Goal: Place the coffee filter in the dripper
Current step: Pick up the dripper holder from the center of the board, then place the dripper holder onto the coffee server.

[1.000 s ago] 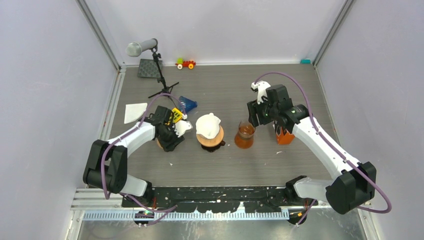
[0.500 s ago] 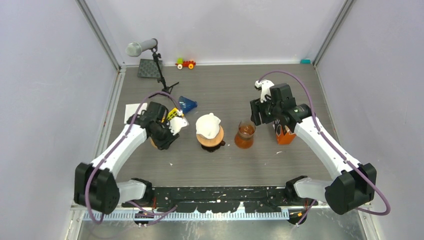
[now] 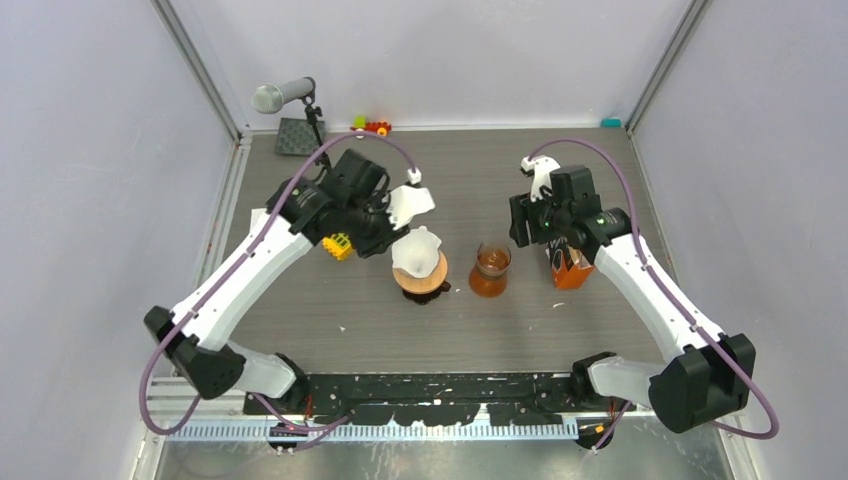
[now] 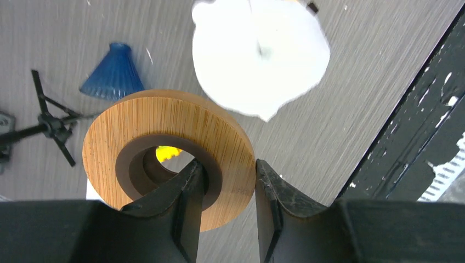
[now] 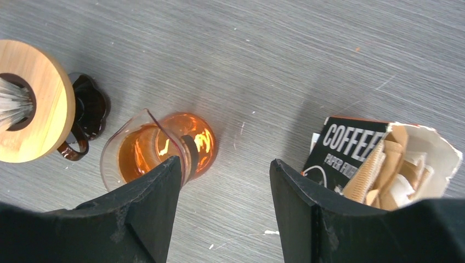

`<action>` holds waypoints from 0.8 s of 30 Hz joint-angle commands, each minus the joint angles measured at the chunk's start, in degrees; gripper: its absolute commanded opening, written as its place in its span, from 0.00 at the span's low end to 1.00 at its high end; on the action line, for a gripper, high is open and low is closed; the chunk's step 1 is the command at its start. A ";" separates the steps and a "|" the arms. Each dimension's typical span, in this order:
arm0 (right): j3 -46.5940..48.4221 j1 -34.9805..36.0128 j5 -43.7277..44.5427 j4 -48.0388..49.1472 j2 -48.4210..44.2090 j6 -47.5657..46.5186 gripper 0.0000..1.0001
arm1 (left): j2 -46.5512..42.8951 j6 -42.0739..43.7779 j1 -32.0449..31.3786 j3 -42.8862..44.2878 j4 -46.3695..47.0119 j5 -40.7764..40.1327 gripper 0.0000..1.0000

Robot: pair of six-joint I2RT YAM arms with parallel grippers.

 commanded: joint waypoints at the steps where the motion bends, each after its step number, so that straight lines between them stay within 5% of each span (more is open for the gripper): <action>1: 0.00 -2.65 0.26 1.39 -2.93 0.91 0.65 | 6.14 -2.45 -5.68 10.55 -4.58 -2.25 0.15; 13: -0.21 -11.02 -0.78 1.62 -5.43 1.70 0.65 | 26.71 3.97 -21.27 30.77 -4.66 -2.81 0.20; 24: -1.95 -16.00 4.19 4.02 -9.52 2.29 0.65 | 43.45 6.38 -24.01 44.38 -5.59 3.28 0.19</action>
